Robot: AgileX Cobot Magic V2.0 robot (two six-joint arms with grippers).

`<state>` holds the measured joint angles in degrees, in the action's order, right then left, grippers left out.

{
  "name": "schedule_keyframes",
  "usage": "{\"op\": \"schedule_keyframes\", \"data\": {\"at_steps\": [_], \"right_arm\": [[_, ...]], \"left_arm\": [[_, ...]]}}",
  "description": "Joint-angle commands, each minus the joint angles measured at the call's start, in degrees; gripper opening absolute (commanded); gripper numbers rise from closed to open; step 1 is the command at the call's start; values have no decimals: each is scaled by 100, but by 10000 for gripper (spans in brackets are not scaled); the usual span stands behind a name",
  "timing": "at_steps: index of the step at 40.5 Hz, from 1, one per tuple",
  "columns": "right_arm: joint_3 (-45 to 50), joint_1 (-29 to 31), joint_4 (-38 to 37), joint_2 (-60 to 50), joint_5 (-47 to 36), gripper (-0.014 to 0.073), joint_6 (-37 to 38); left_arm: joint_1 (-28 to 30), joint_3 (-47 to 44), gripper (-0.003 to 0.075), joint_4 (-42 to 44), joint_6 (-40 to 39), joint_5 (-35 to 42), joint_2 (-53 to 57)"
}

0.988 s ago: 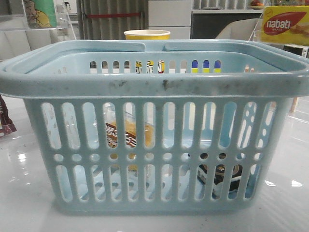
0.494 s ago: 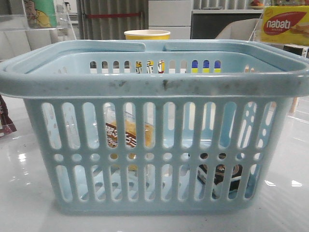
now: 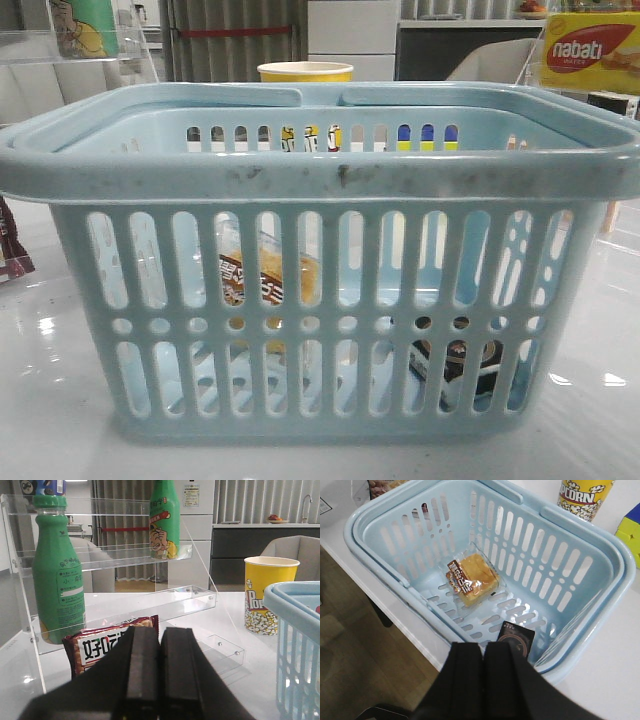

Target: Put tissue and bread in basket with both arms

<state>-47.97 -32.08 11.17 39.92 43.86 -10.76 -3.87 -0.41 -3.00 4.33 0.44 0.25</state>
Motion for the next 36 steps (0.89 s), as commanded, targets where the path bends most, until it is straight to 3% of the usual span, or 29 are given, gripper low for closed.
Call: {"op": "schedule_keyframes", "data": {"at_steps": [1, 18, 24, 36], "right_arm": [[-142, 3, 23, -23, -383, 58, -49], [-47, 75, -33, -123, -596, 58, -49], [640, 981, -72, -739, -1411, 58, -49], [3061, 2722, -72, -2704, -3462, 58, -49]], "left_arm": [[-33, -31, 93, -12, -44, 473, 104], [-33, -31, 93, -12, -44, 473, 104], [-33, -31, 93, -12, -44, 473, 104], [-33, -31, 93, -12, -44, 473, 104]]}}
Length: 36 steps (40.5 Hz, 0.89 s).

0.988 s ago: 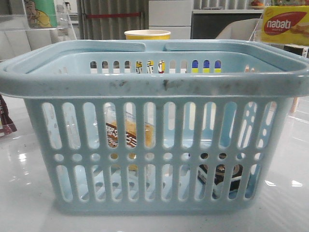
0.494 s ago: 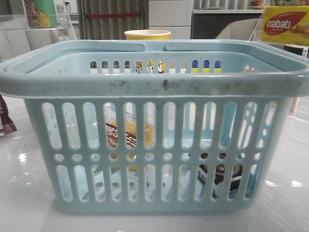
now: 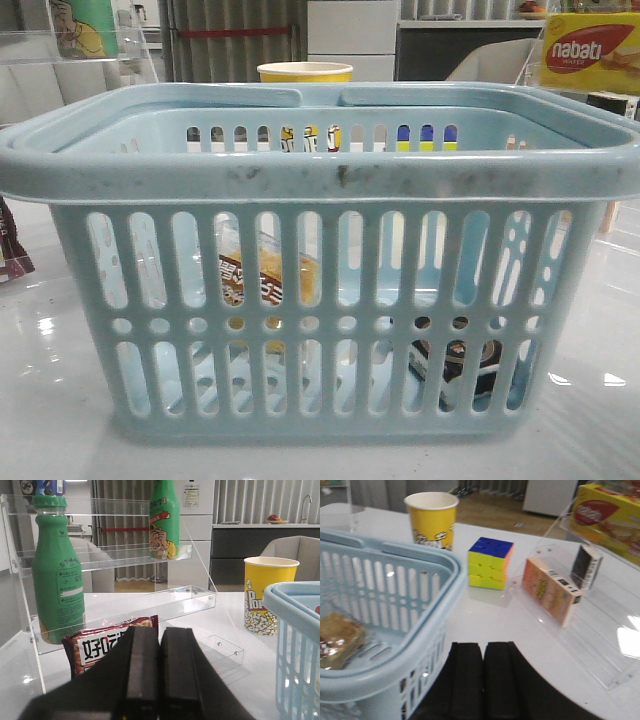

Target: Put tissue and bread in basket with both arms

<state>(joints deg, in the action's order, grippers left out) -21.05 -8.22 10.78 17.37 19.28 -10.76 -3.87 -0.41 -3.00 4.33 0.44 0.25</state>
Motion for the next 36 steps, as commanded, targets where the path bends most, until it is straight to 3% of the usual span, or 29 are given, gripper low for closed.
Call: {"op": "schedule_keyframes", "data": {"at_steps": [1, 12, 21, 36], "right_arm": [[560, 392, -32, -586, -1099, 58, -49], [1767, 673, -32, -1864, -1581, 58, -49], [2245, 673, -32, -1905, -1850, 58, -49], [2240, 673, -32, -1905, -2180, 58, -49]], "left_arm": [[-33, -31, 93, -12, -44, 473, 104], [-33, -31, 93, -12, -44, 473, 104], [-33, -31, 93, -12, -44, 473, 104], [-33, -31, 93, -12, -44, 473, 104]]}}
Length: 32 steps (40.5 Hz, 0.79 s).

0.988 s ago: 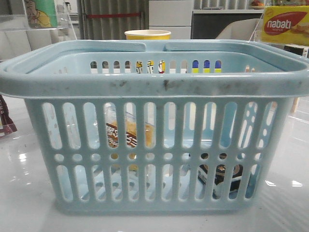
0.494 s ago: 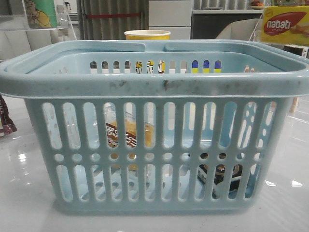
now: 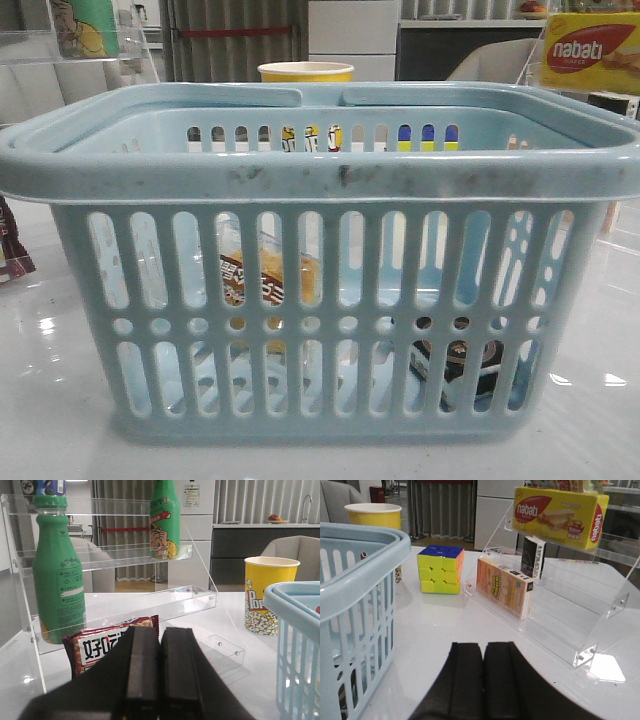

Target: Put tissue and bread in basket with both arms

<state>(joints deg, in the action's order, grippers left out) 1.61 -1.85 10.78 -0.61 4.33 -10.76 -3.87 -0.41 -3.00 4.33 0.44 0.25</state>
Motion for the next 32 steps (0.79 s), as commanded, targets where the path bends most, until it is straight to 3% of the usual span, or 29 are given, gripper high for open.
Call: {"op": "schedule_keyframes", "data": {"at_steps": [1, 8, 16, 32], "right_arm": [[-26, 36, -32, -108, -731, 58, -49], [-26, 121, -155, -115, -965, 58, -16], [-26, 256, -828, -115, -1030, 58, 1112], [-26, 256, -840, -115, -1030, 58, 1115]], "left_arm": [[-33, -31, 93, -12, -44, 473, 104], [-33, -31, 93, -12, -44, 473, 104], [-33, -31, 93, -12, -44, 473, 104], [-33, -31, 93, -12, -44, 473, 104]]}}
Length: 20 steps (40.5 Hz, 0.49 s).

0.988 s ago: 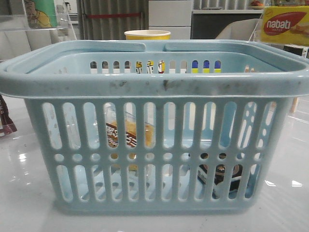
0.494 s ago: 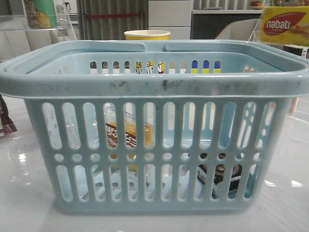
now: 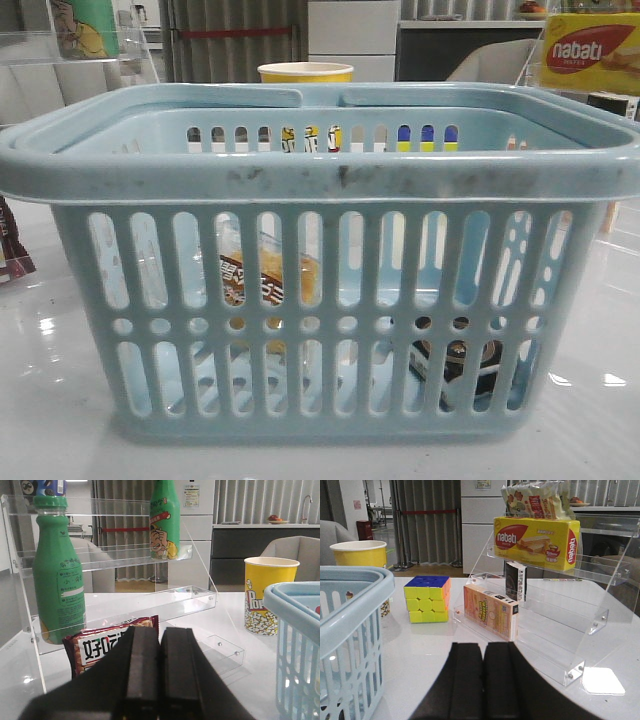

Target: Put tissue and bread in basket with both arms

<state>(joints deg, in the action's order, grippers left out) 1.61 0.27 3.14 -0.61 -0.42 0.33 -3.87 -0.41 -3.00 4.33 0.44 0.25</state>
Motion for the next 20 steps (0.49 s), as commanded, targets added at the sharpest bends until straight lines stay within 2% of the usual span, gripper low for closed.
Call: {"op": "schedule_keyframes", "data": {"at_steps": [1, 20], "right_arm": [[-26, 43, -76, -115, -555, 58, 6], [-26, -40, -89, -115, -555, 58, 6]], "left_arm": [[-33, -31, 93, -12, -44, 473, 104], [-33, -31, 93, -12, -44, 473, 104]]}}
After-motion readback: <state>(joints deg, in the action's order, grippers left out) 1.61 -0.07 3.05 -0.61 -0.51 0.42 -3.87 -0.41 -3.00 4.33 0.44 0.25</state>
